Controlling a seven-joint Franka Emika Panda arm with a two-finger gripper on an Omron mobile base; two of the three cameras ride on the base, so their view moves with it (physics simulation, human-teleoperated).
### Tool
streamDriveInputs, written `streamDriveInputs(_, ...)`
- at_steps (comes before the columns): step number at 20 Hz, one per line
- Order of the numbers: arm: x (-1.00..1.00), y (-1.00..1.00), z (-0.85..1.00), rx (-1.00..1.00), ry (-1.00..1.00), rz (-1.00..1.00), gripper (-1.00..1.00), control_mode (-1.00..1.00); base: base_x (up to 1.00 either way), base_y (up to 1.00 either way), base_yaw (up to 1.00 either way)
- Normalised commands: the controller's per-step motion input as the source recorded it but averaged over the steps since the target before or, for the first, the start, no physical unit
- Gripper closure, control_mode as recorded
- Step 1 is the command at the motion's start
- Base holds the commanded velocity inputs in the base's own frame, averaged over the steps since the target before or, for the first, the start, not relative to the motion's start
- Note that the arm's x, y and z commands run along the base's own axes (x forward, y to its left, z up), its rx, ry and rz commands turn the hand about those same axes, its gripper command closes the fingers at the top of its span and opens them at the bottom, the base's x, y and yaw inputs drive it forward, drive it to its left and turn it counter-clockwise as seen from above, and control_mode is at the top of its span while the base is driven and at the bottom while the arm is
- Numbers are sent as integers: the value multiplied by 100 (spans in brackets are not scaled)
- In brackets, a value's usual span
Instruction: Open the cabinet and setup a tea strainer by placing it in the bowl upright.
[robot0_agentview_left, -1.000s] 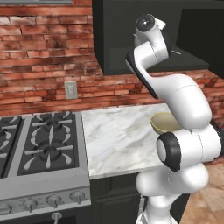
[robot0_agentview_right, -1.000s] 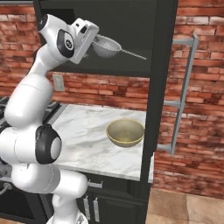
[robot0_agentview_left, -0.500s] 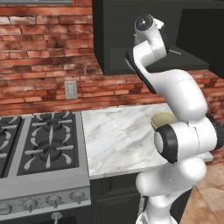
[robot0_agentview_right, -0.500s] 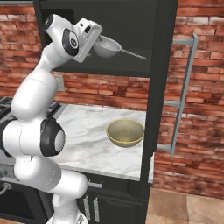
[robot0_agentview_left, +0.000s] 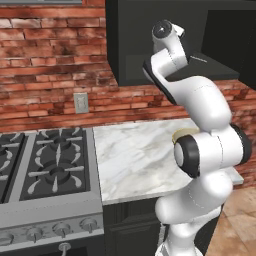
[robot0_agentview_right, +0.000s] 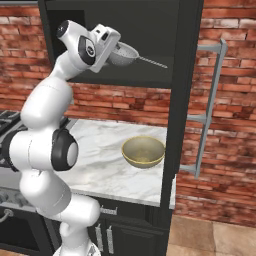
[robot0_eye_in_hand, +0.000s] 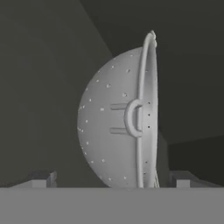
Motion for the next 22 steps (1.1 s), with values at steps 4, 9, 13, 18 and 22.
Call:
streamDriveInputs(4, 31, 0, -2, 0, 0, 0, -100, -100, 0, 0, 0)
streamDriveInputs(9, 27, 0, 0, 0, 0, 0, -100, -100, 0, 0, 0)
streamDriveInputs(13, 22, 0, 0, 0, 0, 0, -100, -100, 0, 0, 0)
streamDriveInputs(18, 9, 0, -4, 0, 0, 0, -100, -100, 0, 0, 0)
streamDriveInputs(22, 0, 9, -9, 0, 0, 0, 100, -100, 0, 0, 0)
